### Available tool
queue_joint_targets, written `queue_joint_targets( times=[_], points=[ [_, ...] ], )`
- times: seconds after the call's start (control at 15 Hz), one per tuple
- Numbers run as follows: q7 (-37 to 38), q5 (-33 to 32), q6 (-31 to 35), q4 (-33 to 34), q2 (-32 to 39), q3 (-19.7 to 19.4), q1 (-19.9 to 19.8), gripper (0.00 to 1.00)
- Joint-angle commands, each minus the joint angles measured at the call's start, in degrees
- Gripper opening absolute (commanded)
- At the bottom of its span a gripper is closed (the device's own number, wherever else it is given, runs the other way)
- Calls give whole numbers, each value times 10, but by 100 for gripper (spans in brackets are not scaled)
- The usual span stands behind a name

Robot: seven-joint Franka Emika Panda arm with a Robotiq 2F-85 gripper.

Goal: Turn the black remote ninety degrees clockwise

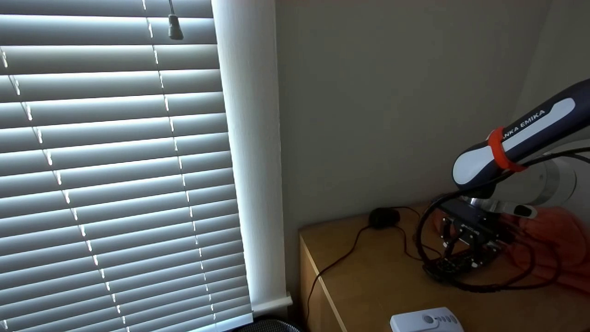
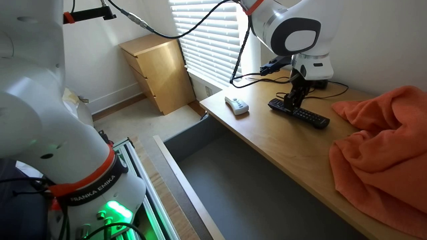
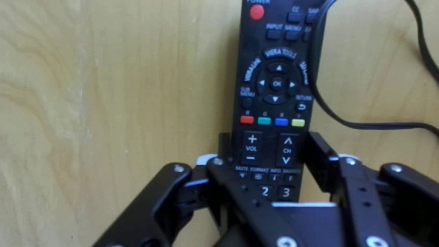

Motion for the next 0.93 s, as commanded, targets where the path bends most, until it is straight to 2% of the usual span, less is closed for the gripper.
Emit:
queue_joint_targets(
  times=[0.0,0.47,0.87],
  points=[
    [80,31,8,-1,3,-12,14,31],
    [258,36,17,-17,-15,-34,17,31],
    [444,11,31,-39,-29,-71,41,31]
  ],
)
